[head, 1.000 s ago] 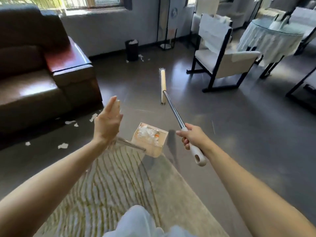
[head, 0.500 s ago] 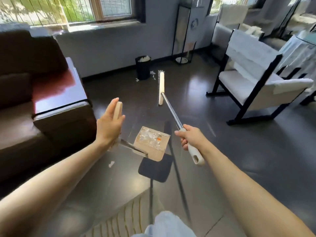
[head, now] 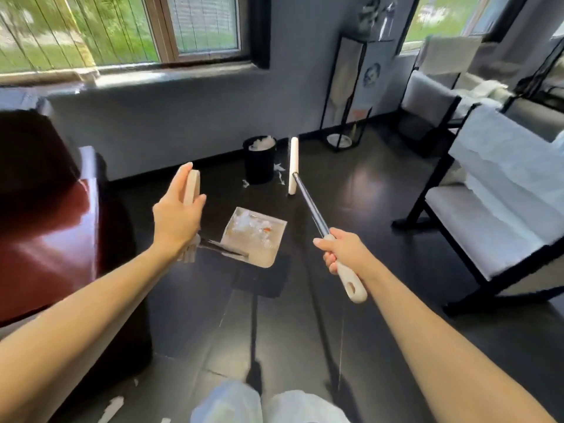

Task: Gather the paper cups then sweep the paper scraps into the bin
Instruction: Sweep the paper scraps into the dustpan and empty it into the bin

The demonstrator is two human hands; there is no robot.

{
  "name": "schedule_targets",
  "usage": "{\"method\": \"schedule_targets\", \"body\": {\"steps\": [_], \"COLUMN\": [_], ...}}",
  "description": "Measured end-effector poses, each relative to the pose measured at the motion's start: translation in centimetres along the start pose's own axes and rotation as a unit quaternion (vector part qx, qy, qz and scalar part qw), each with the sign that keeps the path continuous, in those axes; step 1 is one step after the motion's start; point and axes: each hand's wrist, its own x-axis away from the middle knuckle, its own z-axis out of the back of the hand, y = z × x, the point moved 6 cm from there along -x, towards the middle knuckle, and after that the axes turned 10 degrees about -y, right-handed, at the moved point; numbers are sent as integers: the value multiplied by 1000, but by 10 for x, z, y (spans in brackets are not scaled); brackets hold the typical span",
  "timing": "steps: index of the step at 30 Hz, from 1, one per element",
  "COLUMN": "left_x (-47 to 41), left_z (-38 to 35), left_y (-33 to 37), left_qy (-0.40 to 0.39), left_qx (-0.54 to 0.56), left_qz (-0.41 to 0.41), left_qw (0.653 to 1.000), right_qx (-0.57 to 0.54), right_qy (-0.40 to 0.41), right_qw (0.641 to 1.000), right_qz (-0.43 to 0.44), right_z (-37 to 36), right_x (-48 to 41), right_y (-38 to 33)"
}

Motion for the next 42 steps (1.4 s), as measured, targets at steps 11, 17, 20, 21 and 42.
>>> {"method": "schedule_targets", "body": {"steps": [11,17,20,21,42], "left_x": [-352,-523,-596,-617,-800], "left_z": [-41,-64,-78,-84,-259], "left_y": [-43,-43,-45,-46,-34], "left_qy": [5,-12,-10,-13,-449], "left_qx": [30,-8,-24,-32,-363], "left_qz": [-14,-61,-69,-78,-284], "left_qw": [999,998,997,996,766], "right_qx": [-27,-61,-65,-64,-113], "right_qy": [9,18,26,25,93], "right_qw": [1000,998,997,997,989], "right_qz": [12,20,20,21,18], "right_z": [-4,-16,-3,3,90], "right_x": [-296,-419,-468,-484,-658], "right_y": [-175,-250,-285,-297,-407]}}
